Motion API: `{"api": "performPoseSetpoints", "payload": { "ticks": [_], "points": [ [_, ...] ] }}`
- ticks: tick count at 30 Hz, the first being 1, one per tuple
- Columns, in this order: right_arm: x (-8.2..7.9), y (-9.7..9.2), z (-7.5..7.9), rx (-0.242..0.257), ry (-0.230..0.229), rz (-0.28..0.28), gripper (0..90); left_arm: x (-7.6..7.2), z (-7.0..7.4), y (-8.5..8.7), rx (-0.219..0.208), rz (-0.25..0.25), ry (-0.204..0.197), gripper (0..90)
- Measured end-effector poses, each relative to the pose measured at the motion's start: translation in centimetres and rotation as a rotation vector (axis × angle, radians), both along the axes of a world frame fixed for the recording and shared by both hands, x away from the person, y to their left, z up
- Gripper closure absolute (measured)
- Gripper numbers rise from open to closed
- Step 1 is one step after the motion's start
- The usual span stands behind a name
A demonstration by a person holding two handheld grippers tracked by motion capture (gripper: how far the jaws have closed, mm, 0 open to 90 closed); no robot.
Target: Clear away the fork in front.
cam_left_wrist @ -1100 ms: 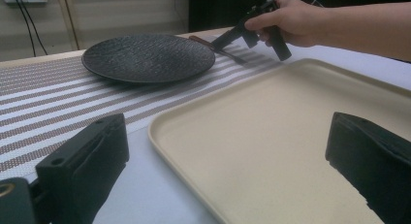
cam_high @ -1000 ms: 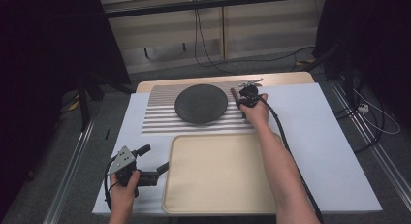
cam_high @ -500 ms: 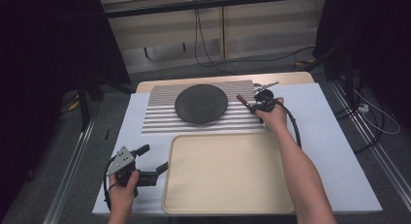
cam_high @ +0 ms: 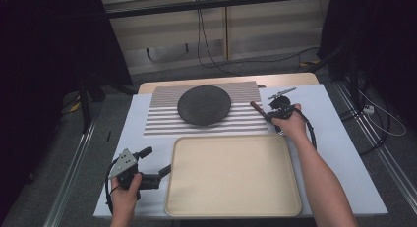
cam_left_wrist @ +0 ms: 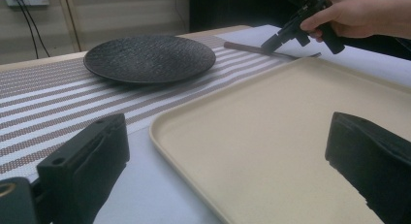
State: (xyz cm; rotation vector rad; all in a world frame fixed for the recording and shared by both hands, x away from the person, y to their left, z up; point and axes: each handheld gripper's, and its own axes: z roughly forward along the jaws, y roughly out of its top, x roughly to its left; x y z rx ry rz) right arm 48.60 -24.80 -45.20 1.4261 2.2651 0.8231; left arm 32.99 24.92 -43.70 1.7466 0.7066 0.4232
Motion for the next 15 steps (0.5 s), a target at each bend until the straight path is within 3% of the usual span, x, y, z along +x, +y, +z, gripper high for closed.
{"api": "performPoseSetpoints", "payload": {
  "ticks": [5, 9, 15],
  "points": [
    [-0.41, -0.07, 0.01, -0.013, 0.005, -0.005, 77.6, 0.04, -0.01, 0.04, 0.003, 0.002, -0.001, 2.1],
    [-0.27, 0.47, 0.14, -0.061, 0.012, 0.002, 76.6, 0.08, -0.01, -0.01, 0.009, -0.003, -0.003, 2.1],
    [0.11, 0.65, 0.18, -0.062, 0.045, -0.022, 77.0, 0.14, -0.12, -0.21, 0.015, 0.001, 0.006, 2.4]
  ]
}}
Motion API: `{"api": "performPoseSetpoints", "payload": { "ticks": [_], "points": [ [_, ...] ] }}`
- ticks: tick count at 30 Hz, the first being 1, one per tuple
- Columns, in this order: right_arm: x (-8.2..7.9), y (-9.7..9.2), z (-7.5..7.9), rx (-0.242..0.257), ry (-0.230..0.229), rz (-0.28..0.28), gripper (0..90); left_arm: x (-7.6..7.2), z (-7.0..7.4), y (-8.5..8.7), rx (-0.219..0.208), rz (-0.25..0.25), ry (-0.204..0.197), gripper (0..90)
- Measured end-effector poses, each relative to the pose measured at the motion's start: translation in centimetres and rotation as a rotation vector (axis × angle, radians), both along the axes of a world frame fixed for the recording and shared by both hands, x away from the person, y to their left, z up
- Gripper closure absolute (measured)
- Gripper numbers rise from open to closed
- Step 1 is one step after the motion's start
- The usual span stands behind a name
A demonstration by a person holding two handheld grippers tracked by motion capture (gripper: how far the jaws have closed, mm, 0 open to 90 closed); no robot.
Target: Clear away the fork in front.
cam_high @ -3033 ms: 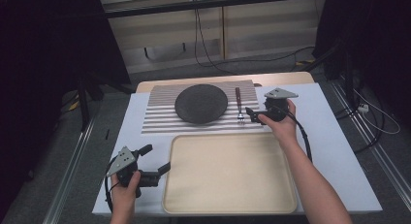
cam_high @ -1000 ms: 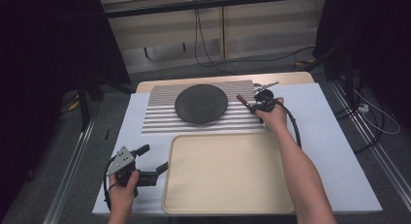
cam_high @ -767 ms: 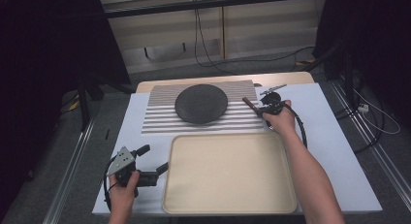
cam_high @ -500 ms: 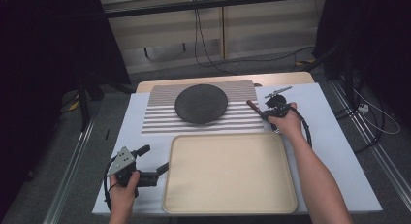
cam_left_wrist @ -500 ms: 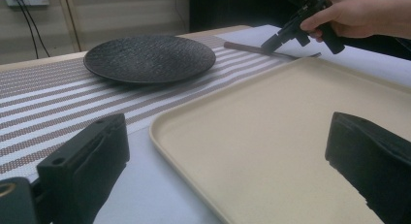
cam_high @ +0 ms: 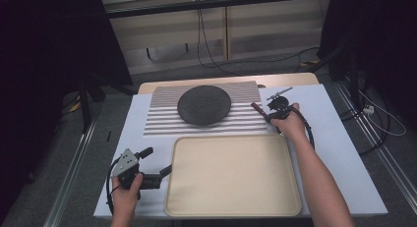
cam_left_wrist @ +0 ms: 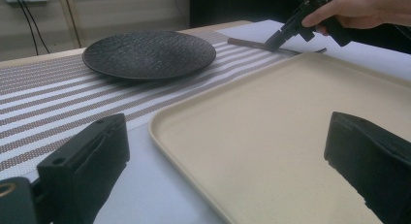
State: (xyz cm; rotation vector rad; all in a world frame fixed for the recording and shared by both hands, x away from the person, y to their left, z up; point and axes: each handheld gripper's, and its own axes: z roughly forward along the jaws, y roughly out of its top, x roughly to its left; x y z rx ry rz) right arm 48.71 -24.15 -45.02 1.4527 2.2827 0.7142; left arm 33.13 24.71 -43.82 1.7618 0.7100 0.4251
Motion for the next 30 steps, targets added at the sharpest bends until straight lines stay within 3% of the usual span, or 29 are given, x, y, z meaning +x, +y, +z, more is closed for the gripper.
{"api": "performPoseSetpoints", "payload": {
  "ticks": [2, 6, 18, 30],
  "points": [
    [-0.02, -0.04, -0.05, 0.011, 0.004, -0.012, 77.5, 0.03, 0.00, -0.05, -0.002, -0.001, 0.000, 2.4],
    [-0.10, -0.82, -0.34, 0.087, 0.006, -0.030, 77.8, 0.11, 0.04, -0.10, -0.002, 0.002, -0.001, 2.4],
    [0.09, -0.49, -0.14, 0.052, 0.011, -0.020, 78.5, 0.19, 0.02, -0.15, -0.002, 0.005, -0.001, 2.4],
    [0.07, -0.67, 0.19, 0.058, 0.003, 0.000, 78.6, 0.12, 0.07, 0.08, -0.001, 0.010, -0.004, 2.4]
  ]
}}
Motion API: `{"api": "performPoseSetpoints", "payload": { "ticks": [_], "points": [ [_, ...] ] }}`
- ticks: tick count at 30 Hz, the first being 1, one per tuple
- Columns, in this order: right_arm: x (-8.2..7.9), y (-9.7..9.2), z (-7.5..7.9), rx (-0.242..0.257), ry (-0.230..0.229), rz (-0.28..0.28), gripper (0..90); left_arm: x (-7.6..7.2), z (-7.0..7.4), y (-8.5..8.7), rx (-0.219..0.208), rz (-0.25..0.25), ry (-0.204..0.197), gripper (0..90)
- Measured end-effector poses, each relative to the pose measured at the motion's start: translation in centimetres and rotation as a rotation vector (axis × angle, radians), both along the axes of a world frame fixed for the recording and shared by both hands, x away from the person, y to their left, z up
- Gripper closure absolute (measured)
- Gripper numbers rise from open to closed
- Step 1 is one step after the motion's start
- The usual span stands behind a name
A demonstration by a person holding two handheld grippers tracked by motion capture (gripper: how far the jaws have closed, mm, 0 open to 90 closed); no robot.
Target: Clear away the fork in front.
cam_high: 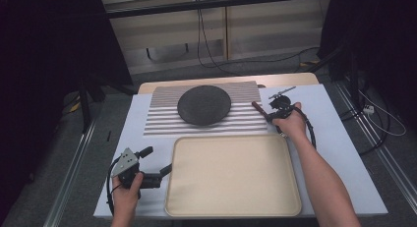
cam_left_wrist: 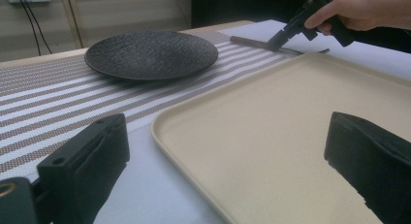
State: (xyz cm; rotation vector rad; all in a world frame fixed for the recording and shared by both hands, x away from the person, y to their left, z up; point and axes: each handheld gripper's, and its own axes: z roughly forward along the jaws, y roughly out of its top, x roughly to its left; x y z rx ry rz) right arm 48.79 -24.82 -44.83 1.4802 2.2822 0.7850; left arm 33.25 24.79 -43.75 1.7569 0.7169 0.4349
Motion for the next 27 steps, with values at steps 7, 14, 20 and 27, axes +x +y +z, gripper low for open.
{"api": "performPoseSetpoints", "payload": {
  "ticks": [7, 14, 20, 27],
  "points": [
    [-0.1, -0.8, 1.1, 0.051, -0.050, -0.019, 78.7, -0.1, 0.0, 0.0, 0.000, 0.001, 0.003, 2.4],
    [-0.3, -1.6, 2.3, 0.098, -0.102, -0.032, 78.7, -0.1, -0.1, 0.0, 0.005, -0.001, 0.004, 2.4],
    [-1.0, -1.7, 3.6, 0.152, -0.143, -0.023, 78.6, -0.1, 0.0, 0.0, 0.001, 0.001, 0.004, 2.4],
    [-3.1, -0.9, 4.6, 0.255, -0.198, 0.014, 78.6, -0.1, 0.1, 0.1, -0.002, 0.004, 0.001, 2.4]
  ]
}}
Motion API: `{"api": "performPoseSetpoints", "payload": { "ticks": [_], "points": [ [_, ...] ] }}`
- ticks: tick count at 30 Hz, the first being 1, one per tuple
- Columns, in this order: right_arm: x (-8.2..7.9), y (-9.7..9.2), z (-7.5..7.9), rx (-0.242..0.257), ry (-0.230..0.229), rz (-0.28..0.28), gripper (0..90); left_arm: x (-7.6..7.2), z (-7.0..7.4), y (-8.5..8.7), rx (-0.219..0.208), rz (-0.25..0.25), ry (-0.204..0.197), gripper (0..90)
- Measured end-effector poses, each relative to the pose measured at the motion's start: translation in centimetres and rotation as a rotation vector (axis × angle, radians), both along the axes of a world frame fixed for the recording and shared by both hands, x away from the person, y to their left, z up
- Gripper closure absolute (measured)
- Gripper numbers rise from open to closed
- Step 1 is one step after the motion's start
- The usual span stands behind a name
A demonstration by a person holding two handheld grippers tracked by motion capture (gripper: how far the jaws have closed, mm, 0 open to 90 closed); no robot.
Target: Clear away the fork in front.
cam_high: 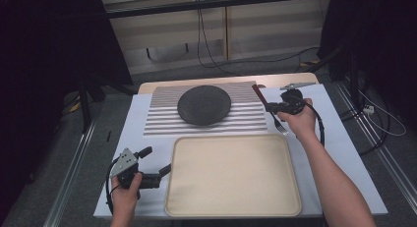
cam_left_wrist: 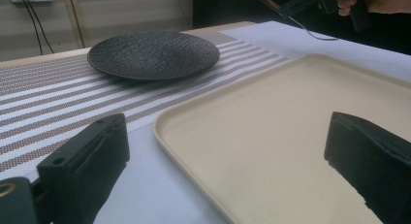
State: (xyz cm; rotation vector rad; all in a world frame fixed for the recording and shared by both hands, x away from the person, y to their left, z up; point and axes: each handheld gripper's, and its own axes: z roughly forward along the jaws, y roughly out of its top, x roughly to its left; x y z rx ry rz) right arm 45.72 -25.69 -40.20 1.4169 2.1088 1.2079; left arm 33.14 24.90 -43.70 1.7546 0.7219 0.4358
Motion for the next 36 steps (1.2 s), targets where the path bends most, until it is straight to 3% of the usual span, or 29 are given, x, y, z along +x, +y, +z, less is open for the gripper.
{"api": "performPoseSetpoints", "payload": {
  "ticks": [7, 14, 25, 28, 32, 36],
  "points": [
    [-2.4, 0.5, 0.2, 0.058, -0.029, 0.038, 78.6, -0.1, 0.0, -0.1, -0.009, -0.005, 0.003, 2.4],
    [-5.2, 0.5, -0.8, 0.143, -0.047, 0.056, 78.5, -0.3, 0.3, -0.1, -0.010, 0.003, -0.002, 2.4],
    [-9.3, 2.0, -1.7, 0.209, -0.097, 0.131, 78.5, -0.4, 0.8, -1.4, -0.025, -0.014, 0.029, 2.3],
    [-10.3, 2.5, -2.0, 0.249, -0.104, 0.151, 78.5, -0.4, 1.1, -2.0, -0.019, -0.016, 0.041, 2.3],
    [-11.2, 3.1, -2.3, 0.240, -0.118, 0.168, 78.5, -0.3, 1.6, -2.6, -0.025, -0.017, 0.038, 2.3],
    [-11.7, 3.7, -2.3, 0.262, -0.130, 0.177, 78.5, -0.4, 2.2, -3.5, -0.030, -0.039, 0.043, 2.2]
  ]
}}
